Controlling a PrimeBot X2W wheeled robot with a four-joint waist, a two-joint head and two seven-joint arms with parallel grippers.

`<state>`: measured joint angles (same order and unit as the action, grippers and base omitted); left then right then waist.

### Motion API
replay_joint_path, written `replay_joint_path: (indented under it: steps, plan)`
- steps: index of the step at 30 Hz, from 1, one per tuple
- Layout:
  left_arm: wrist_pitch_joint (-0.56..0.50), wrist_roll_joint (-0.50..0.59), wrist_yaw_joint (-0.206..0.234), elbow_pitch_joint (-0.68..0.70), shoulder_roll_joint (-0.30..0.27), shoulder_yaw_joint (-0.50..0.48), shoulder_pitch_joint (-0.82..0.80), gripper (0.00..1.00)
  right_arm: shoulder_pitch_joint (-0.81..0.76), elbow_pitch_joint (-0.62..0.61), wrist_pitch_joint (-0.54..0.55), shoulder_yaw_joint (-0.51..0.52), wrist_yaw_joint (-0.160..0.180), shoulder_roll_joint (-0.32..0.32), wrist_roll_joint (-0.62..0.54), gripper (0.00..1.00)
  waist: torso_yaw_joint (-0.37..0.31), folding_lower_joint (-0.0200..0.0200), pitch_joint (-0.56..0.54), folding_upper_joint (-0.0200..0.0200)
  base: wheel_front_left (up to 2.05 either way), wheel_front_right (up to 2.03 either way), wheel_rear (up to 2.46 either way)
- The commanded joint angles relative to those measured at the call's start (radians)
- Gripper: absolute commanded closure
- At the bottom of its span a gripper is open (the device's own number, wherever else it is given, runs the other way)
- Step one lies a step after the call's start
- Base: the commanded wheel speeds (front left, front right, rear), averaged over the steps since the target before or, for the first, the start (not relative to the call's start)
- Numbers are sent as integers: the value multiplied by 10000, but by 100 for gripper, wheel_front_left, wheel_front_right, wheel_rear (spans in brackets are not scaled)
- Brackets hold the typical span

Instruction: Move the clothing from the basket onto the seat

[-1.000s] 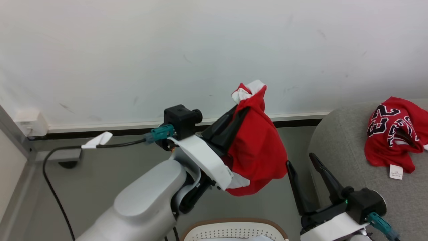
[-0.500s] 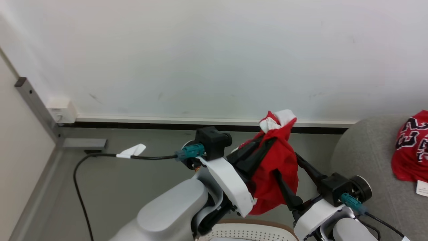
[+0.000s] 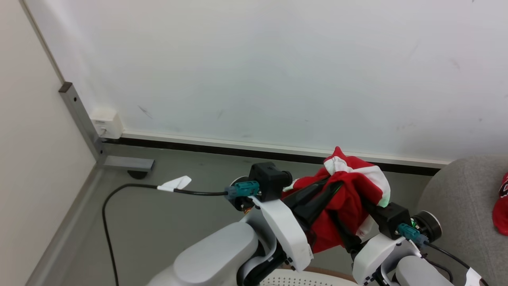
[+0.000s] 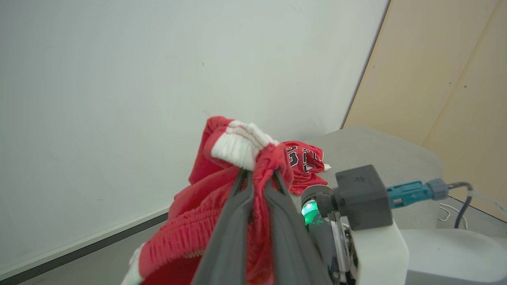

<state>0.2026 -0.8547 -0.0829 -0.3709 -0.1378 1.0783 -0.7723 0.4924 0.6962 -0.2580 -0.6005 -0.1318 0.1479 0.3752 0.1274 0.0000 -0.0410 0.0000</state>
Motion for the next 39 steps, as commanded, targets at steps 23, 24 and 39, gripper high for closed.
replay_joint_path:
  steps: [23, 24, 39]
  plan:
    - [100, -108, 228, -29, -224, -96, 76, 100, -318, -662, -58, 46, 23, -70, 732, 100, -281, 0, 27, 0, 0, 0, 0]
    - [101, -108, 215, -27, -227, -90, 71, 100, -334, -669, -58, 58, 23, -73, 739, 100, -296, 0, 28, 0, 0, 0, 0]
    - [54, -161, 290, -18, -307, 59, 233, 54, -511, -973, -59, 762, 23, -117, 749, 100, -595, 0, 59, 0, 0, 0, 0]
